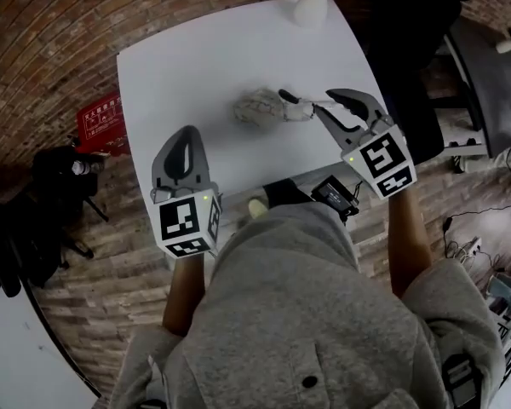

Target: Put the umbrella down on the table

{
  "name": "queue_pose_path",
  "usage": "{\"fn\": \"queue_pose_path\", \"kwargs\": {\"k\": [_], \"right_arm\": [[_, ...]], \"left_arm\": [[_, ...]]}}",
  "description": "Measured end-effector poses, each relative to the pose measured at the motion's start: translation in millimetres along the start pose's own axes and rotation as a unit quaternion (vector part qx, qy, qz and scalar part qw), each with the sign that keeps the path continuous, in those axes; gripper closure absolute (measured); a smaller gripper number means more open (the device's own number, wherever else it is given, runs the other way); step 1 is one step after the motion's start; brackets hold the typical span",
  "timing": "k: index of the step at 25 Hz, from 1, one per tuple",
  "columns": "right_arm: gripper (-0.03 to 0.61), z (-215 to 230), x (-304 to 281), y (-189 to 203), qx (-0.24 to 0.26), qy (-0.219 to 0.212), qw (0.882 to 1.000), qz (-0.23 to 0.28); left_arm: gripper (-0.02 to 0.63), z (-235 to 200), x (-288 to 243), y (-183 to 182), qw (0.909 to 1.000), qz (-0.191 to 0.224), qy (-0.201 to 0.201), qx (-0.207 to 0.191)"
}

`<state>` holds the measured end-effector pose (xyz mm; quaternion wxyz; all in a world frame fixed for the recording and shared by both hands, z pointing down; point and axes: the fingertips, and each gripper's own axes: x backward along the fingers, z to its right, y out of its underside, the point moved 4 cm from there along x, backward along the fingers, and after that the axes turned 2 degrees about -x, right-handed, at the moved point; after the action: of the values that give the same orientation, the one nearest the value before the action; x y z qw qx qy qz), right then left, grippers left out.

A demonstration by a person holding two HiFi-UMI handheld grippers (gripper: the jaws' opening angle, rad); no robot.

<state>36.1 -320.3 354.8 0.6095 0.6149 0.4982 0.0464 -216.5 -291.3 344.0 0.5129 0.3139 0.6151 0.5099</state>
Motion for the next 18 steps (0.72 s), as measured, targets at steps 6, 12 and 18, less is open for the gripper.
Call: {"fn": "queue_pose_path", "kwargs": {"k": [6, 12, 18], "right_arm": [[0.532, 12, 64, -4, -0.111, 0.129, 0.975, 0.146], [0.532, 20, 93, 11, -0.215, 0.182, 0.939, 0.197], [0.531, 12, 100, 13, -0.234, 0.177, 0.932, 0.215]], "left_arm": [[0.592, 12, 25, 2, 0.9999, 0.010, 0.005, -0.004], [0.592, 30, 38, 4, 0.9998, 0.016, 0.009, -0.010], [0.592, 37, 51, 6, 0.9996, 0.021, 0.005, -0.017]]}}
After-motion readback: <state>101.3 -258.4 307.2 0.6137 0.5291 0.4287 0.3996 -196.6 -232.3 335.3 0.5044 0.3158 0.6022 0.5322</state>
